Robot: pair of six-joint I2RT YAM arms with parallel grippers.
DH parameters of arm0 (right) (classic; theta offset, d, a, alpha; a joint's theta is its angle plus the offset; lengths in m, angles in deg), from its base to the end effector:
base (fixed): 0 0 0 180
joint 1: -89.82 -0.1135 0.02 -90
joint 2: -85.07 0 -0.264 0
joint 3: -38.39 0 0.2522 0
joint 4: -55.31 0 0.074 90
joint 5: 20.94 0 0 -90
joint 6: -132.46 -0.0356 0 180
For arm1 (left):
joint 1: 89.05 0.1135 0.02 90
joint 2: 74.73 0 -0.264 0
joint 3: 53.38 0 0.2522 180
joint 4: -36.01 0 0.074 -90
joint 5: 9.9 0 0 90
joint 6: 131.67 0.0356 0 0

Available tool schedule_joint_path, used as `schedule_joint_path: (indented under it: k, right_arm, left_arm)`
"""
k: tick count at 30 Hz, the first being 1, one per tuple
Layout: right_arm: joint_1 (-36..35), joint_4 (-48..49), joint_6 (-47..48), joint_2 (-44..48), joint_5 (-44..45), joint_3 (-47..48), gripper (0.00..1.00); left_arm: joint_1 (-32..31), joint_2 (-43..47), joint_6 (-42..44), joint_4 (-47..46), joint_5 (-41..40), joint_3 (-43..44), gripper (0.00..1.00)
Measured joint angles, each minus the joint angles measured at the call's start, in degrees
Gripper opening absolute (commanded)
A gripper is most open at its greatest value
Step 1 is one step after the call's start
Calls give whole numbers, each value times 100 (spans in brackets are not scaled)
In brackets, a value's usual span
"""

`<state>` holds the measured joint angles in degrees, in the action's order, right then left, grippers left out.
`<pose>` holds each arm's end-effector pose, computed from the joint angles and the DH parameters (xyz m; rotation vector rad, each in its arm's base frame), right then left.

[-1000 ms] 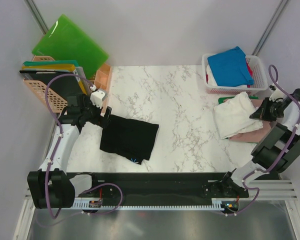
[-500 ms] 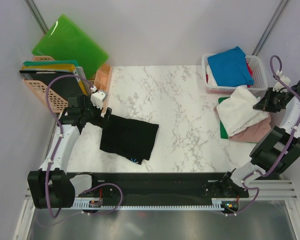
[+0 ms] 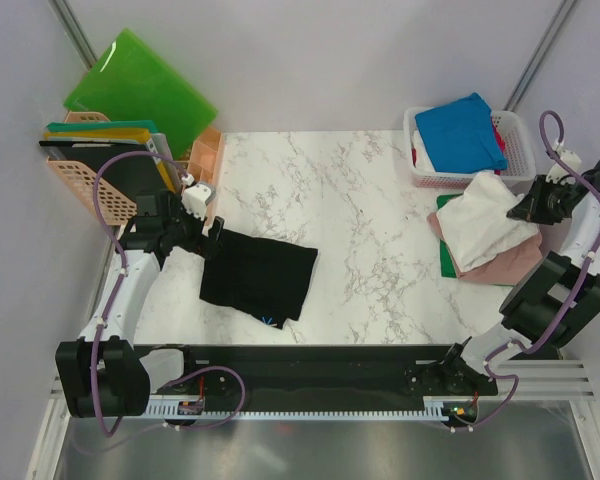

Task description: Fold and stack the t-shirts

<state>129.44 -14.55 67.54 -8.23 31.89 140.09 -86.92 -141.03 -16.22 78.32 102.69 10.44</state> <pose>0.2707 -0.1962 0.3240 0.0987 2.3717 0.3499 0.2420 -0.0047 0.2690 0.6466 2.1951 -0.2160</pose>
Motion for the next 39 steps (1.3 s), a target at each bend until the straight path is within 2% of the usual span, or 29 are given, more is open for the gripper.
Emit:
schedule_joint_path:
  k: [18, 39]
  right_arm:
    - [111, 599, 35, 400, 656, -929, 0]
    - [188, 1668, -184, 839, 2538, -1871, 0]
  left_arm:
    - [0, 7, 20, 2, -4, 0, 100]
    - [0, 81, 44, -11, -4, -76, 100]
